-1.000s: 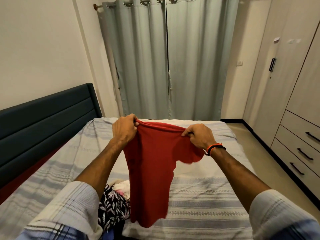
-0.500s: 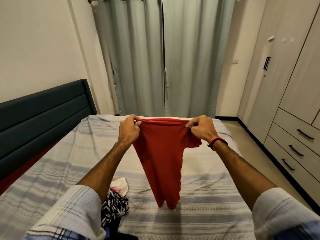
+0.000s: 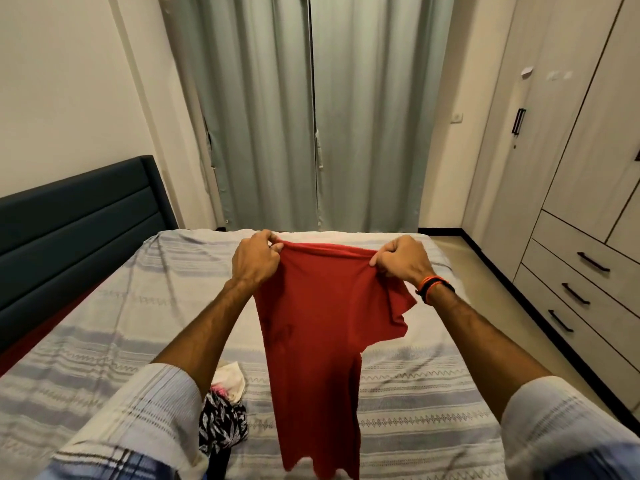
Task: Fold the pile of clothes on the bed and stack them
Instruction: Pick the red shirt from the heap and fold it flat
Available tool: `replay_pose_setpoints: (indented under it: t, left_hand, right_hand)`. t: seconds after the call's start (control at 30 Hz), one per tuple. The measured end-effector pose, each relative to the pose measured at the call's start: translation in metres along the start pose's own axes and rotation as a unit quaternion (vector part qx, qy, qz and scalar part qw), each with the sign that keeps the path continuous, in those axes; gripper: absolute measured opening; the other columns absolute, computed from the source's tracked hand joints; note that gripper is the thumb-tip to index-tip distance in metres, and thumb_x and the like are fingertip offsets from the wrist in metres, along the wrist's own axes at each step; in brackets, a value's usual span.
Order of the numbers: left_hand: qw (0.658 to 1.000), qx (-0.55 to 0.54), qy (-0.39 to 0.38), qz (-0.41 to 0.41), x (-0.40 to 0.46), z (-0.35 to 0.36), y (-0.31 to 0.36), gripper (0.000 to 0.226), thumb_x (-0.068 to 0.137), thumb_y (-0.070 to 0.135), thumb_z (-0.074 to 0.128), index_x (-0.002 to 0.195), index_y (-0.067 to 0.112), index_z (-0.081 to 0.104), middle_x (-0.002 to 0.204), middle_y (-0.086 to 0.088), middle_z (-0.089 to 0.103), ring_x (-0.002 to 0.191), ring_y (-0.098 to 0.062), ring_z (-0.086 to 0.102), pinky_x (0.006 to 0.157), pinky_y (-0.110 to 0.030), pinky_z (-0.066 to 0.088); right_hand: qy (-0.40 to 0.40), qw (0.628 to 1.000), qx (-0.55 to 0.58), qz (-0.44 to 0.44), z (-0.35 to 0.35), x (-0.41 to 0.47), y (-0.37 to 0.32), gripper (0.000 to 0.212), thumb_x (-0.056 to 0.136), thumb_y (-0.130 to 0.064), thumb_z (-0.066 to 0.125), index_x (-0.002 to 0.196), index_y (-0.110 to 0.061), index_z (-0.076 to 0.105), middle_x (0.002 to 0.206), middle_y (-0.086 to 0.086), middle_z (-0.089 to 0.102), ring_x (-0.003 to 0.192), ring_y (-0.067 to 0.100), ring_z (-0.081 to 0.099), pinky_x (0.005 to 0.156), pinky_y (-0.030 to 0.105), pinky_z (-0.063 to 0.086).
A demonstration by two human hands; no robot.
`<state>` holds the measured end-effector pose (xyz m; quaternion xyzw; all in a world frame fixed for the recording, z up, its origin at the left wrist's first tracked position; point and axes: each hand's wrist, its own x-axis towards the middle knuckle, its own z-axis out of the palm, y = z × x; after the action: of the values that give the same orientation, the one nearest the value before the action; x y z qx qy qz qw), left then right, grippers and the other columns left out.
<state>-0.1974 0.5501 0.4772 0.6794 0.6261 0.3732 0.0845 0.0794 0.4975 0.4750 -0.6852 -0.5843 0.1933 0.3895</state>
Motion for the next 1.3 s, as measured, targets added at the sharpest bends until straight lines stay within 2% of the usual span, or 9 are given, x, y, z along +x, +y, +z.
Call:
replay_pose_setpoints:
  t: [0.13, 0.27, 0.47, 0.6, 0.73, 0.83, 0.97, 1.1, 1.3]
  left_hand:
    - [0.996, -0.032, -0.05, -0.063, 0.012, 0.029, -0.013, 0.009, 0.092, 0.026, 0.062, 0.093, 0.019, 0.067, 0.097, -0.009, 0.074, 0.09, -0.029, 0.068, 0.086, -0.036, 0.053]
    - [0.995, -0.092, 0.007, -0.041, 0.026, 0.035, -0.004, 0.008, 0.094, 0.016, 0.06, 0.096, 0.012, 0.067, 0.097, -0.009, 0.072, 0.093, -0.026, 0.065, 0.085, -0.033, 0.051]
    - [0.976, -0.192, 0.079, 0.059, 0.016, 0.008, 0.005, 0.009, 0.096, 0.011, 0.058, 0.099, 0.008, 0.066, 0.09, -0.002, 0.068, 0.085, -0.017, 0.068, 0.076, -0.027, 0.057]
    - [0.971, -0.207, 0.078, 0.088, -0.023, 0.007, -0.01, 0.008, 0.096, 0.01, 0.058, 0.099, 0.008, 0.065, 0.089, -0.001, 0.068, 0.081, -0.015, 0.066, 0.076, -0.023, 0.054]
    - [0.977, -0.189, 0.026, 0.094, -0.094, 0.028, -0.054, 0.01, 0.091, 0.002, 0.059, 0.094, 0.009, 0.065, 0.082, -0.001, 0.067, 0.074, -0.017, 0.063, 0.069, -0.014, 0.046]
    - [0.983, -0.167, -0.051, 0.056, -0.158, 0.049, -0.098, 0.015, 0.088, -0.001, 0.06, 0.092, 0.012, 0.065, 0.084, -0.004, 0.07, 0.076, -0.017, 0.065, 0.067, -0.005, 0.043]
    - [0.98, -0.131, -0.149, -0.017, -0.251, 0.069, -0.143, 0.013, 0.091, 0.008, 0.057, 0.093, 0.018, 0.064, 0.091, 0.0, 0.072, 0.085, -0.016, 0.067, 0.077, -0.033, 0.056]
    - [0.974, -0.098, -0.186, -0.082, -0.33, 0.072, -0.161, 0.013, 0.09, 0.001, 0.057, 0.092, 0.011, 0.066, 0.092, -0.005, 0.071, 0.086, -0.021, 0.065, 0.079, -0.034, 0.052]
    - [0.965, -0.058, -0.237, -0.093, -0.427, 0.073, -0.172, 0.01, 0.09, 0.002, 0.06, 0.09, 0.011, 0.064, 0.089, -0.002, 0.068, 0.083, -0.02, 0.062, 0.07, -0.031, 0.044]
  right_hand:
    - [-0.013, 0.999, -0.026, 0.034, 0.019, 0.018, 0.007, 0.014, 0.073, -0.012, 0.068, 0.075, -0.016, 0.081, 0.074, 0.002, 0.075, 0.087, 0.02, 0.069, 0.087, 0.026, 0.053]
    - [0.087, 0.996, 0.004, -0.006, 0.021, 0.029, 0.0, 0.035, 0.076, 0.006, 0.052, 0.089, -0.009, 0.08, 0.092, 0.009, 0.077, 0.091, 0.02, 0.068, 0.094, 0.026, 0.051]
    - [0.174, 0.976, 0.045, -0.127, 0.012, 0.023, -0.004, 0.031, 0.083, 0.009, 0.057, 0.095, -0.009, 0.079, 0.098, 0.007, 0.076, 0.088, 0.02, 0.072, 0.083, 0.039, 0.061]
    - [0.172, 0.975, 0.027, -0.139, 0.016, -0.011, 0.006, 0.024, 0.086, 0.008, 0.062, 0.097, -0.006, 0.078, 0.099, 0.009, 0.075, 0.082, 0.021, 0.071, 0.069, 0.028, 0.061]
    - [0.126, 0.988, 0.003, -0.088, 0.045, -0.07, 0.047, 0.022, 0.083, 0.004, 0.066, 0.089, -0.011, 0.08, 0.083, 0.006, 0.077, 0.073, 0.02, 0.073, 0.075, 0.034, 0.061]
    - [0.055, 0.992, -0.07, -0.086, 0.072, -0.128, 0.085, 0.022, 0.074, 0.005, 0.066, 0.076, -0.012, 0.08, 0.071, 0.006, 0.075, 0.065, 0.02, 0.07, 0.068, 0.036, 0.059]
    - [-0.04, 0.995, -0.083, -0.035, 0.096, -0.212, 0.119, 0.032, 0.068, 0.013, 0.068, 0.081, -0.014, 0.081, 0.083, 0.002, 0.077, 0.069, 0.001, 0.066, 0.071, 0.021, 0.058]
    - [-0.136, 0.986, -0.086, 0.032, 0.118, -0.277, 0.155, 0.027, 0.072, 0.008, 0.069, 0.083, -0.013, 0.081, 0.08, 0.002, 0.077, 0.065, 0.011, 0.07, 0.07, 0.027, 0.061]
    - [-0.205, 0.971, -0.107, 0.062, 0.126, -0.354, 0.19, 0.027, 0.076, 0.009, 0.063, 0.09, -0.008, 0.08, 0.082, 0.001, 0.076, 0.056, -0.007, 0.056, 0.061, 0.004, 0.048]
